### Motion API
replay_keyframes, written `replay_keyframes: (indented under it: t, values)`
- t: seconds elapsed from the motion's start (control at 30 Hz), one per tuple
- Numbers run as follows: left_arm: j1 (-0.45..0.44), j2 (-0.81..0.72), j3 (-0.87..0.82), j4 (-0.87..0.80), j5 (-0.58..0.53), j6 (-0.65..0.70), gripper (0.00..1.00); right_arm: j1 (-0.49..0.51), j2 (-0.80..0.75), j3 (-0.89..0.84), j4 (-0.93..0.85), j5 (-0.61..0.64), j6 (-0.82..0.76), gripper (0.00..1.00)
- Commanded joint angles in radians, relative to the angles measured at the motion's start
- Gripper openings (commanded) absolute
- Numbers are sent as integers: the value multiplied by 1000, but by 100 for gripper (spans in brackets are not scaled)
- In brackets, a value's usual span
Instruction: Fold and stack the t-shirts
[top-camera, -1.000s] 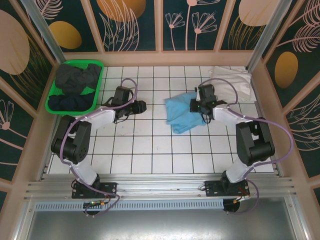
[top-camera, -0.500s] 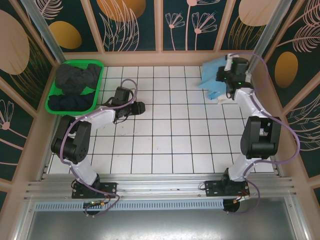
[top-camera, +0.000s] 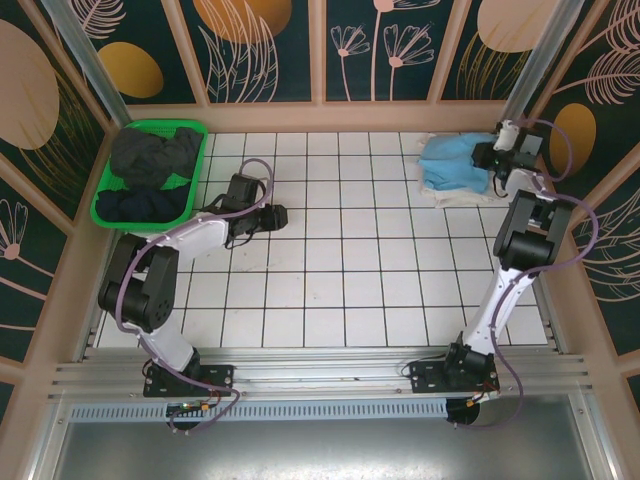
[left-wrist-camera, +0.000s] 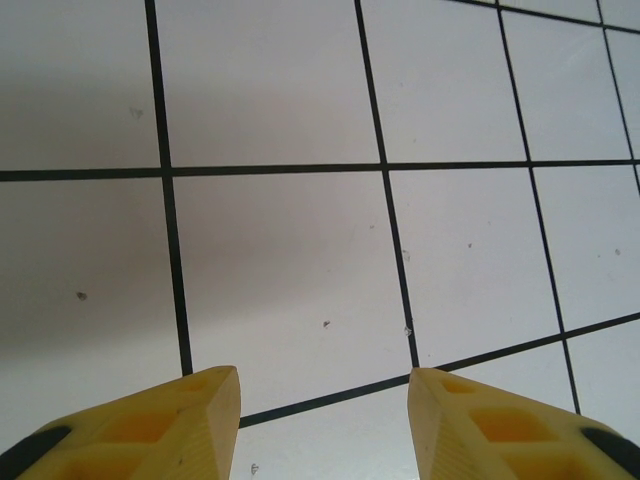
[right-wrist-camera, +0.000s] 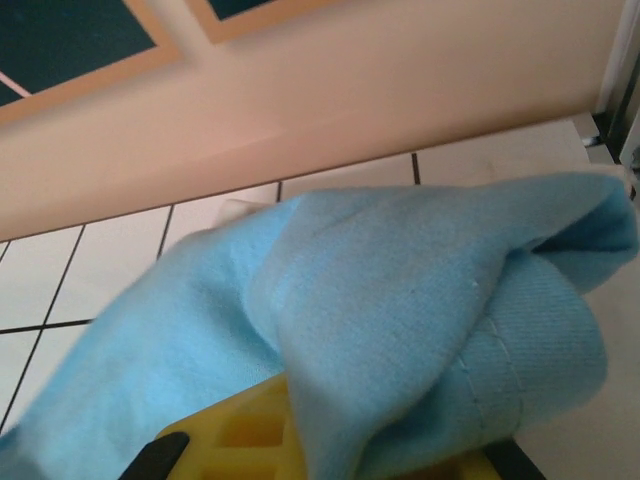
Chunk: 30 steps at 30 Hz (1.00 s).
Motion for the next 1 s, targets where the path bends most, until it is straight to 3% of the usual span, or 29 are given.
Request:
replay_keyframes:
  t: [0.0, 0.13, 0.27, 0.47, 0.73, 0.97]
  values:
    - [9, -42, -9, -32, -27, 15, 48, -26, 64, 125, -84, -81, -26, 0]
    - [9, -56, -14, -43, -40, 15, 51, -31, 146, 270, -214, -1, -33, 34]
    - [9, -79, -30, -42, -44, 13, 53, -30, 107, 290, -262, 153, 13, 42]
    - [8, -112, -51, -36, -42, 17, 55, -11, -111, 37, -86, 317, 47, 60]
    - [9, -152, -94, -3, -17, 20, 57, 68, -304, -199, -3, 463, 16, 69]
    - [8, -170, -130, 32, 2, 22, 57, 235, -392, -372, 110, 396, 0, 73]
